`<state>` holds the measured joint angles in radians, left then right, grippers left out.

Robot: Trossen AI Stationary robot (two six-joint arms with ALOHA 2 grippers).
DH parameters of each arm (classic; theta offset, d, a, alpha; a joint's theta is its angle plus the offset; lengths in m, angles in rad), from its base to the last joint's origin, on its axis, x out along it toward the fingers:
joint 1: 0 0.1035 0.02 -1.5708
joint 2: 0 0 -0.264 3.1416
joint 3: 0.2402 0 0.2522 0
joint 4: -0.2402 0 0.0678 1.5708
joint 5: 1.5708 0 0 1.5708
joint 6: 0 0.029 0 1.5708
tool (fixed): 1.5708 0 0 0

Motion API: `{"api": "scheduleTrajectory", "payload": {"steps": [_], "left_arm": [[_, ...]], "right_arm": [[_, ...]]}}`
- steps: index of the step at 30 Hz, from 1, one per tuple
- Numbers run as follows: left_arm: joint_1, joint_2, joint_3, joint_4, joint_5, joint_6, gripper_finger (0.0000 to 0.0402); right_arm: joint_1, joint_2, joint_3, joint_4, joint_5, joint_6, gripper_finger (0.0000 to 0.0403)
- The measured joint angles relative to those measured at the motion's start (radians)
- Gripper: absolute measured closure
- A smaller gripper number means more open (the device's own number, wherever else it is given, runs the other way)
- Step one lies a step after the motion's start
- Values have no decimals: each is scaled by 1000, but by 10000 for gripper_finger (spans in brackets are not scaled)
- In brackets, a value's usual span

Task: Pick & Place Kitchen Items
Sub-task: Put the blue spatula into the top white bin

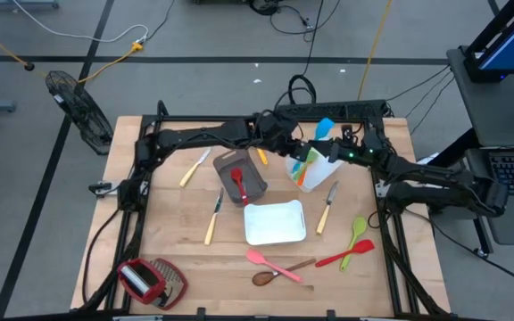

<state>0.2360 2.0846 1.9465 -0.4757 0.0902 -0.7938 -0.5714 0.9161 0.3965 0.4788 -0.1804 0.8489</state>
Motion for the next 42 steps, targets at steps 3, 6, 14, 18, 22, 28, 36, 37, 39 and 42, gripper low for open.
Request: {"api": "scheduleTrajectory", "payload": {"steps": [3, 6, 14, 18, 22, 28, 36, 37, 39, 42], "left_arm": [[23, -25, 1, -3, 23, -1, 361], [42, -39, 4, -7, 25, 14, 361], [96, -125, 3, -153, -91, 126, 360], [121, -157, 2, -267, -221, 145, 360], [138, -189, 2, -334, -297, 171, 360], [141, -192, 1, -352, -328, 195, 360], [127, -192, -12, -332, -328, 195, 360], [126, -192, -12, -332, -328, 195, 360], [125, -192, -12, -332, -328, 195, 360], [123, -192, -12, -330, -329, 191, 360]], "right_arm": [[-19, -12, -9, -110, 24, 0, 391], [-32, -38, -2, -137, -1, 5, 391], [-46, -100, -26, -136, -20, 178, 391], [-45, -121, -51, -75, -73, 344, 391], [-45, -117, -95, -27, -125, 541, 391], [-41, -114, -202, 256, -192, 936, 391], [-1, -114, -266, 444, -215, 1260, 390], [3, -112, -266, 446, -215, 1274, 390], [12, -97, -266, 446, -215, 1288, 389], [16, -66, -266, 445, -219, 1314, 388]]}}
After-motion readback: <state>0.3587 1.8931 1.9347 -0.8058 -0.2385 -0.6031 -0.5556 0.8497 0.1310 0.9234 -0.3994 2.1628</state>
